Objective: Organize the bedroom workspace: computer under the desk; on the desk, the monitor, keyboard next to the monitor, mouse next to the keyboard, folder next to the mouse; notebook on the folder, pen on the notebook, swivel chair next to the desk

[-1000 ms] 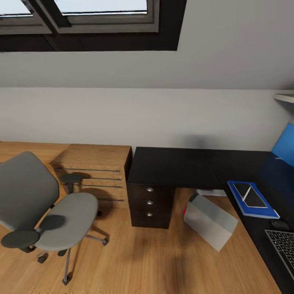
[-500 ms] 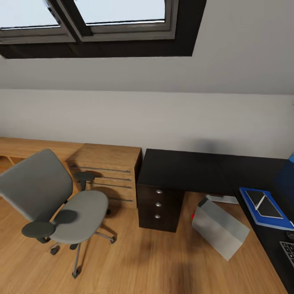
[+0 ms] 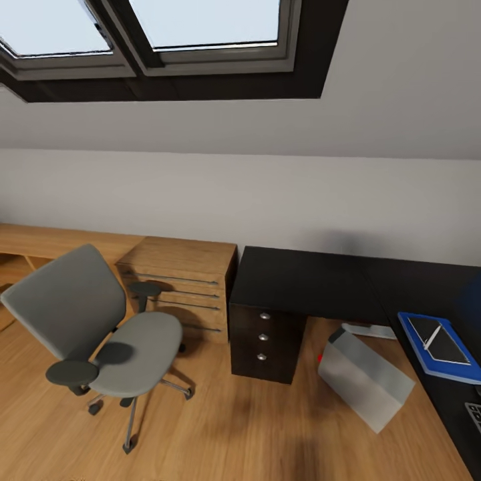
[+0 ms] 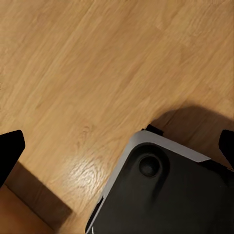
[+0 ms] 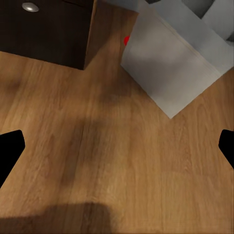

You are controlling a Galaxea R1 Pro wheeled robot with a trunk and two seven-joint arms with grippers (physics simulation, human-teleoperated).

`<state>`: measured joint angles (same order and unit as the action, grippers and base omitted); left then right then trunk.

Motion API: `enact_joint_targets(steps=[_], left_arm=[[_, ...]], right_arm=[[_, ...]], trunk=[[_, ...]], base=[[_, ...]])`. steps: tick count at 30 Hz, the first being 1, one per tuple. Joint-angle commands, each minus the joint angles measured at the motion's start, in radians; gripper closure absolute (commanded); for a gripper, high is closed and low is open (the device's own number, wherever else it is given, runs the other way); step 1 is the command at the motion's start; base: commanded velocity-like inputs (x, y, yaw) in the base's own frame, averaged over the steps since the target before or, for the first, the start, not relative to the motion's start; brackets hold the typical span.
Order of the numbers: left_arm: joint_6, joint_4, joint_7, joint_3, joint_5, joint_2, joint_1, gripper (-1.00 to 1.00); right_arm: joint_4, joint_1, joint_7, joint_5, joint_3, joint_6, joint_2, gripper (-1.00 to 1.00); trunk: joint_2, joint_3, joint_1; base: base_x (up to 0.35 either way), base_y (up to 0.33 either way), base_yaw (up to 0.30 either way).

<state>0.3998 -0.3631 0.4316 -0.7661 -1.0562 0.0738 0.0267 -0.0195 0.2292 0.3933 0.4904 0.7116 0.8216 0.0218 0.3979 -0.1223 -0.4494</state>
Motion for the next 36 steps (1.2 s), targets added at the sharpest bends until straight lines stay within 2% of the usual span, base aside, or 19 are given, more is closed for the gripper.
enact_joint_targets(steps=[1, 13, 25, 36], left_arm=[[0.004, -0.002, 0.005, -0.009, -0.007, 0.001, 0.001, -1.00], [0.010, 0.022, -0.064, -0.009, -0.005, 0.001, 0.001, -1.00], [0.014, 0.031, -0.070, -0.009, -0.004, 0.001, 0.001, -1.00], [0.014, 0.032, -0.070, -0.009, -0.004, 0.001, 0.001, -1.00]], right_arm=[[-0.002, 0.001, 0.006, 0.003, 0.009, 0.002, 0.000, -1.00], [-0.002, 0.001, 0.006, 0.002, 0.009, 0.001, -0.020, -1.00], [-0.002, 0.001, 0.001, -0.002, 0.009, -0.006, -0.023, -1.00], [-0.002, 0.001, 0.000, -0.003, 0.011, -0.008, -0.023, -1.00]], trunk=[[0.002, -0.002, -0.001], [0.002, -0.002, -0.001], [0.002, -0.004, -0.001], [0.002, -0.009, -0.001]], base=[[0.000, 0.000, 0.110], [0.000, 0.000, 0.233], [-0.008, 0.012, 0.279], [-0.136, 0.190, 0.279]])
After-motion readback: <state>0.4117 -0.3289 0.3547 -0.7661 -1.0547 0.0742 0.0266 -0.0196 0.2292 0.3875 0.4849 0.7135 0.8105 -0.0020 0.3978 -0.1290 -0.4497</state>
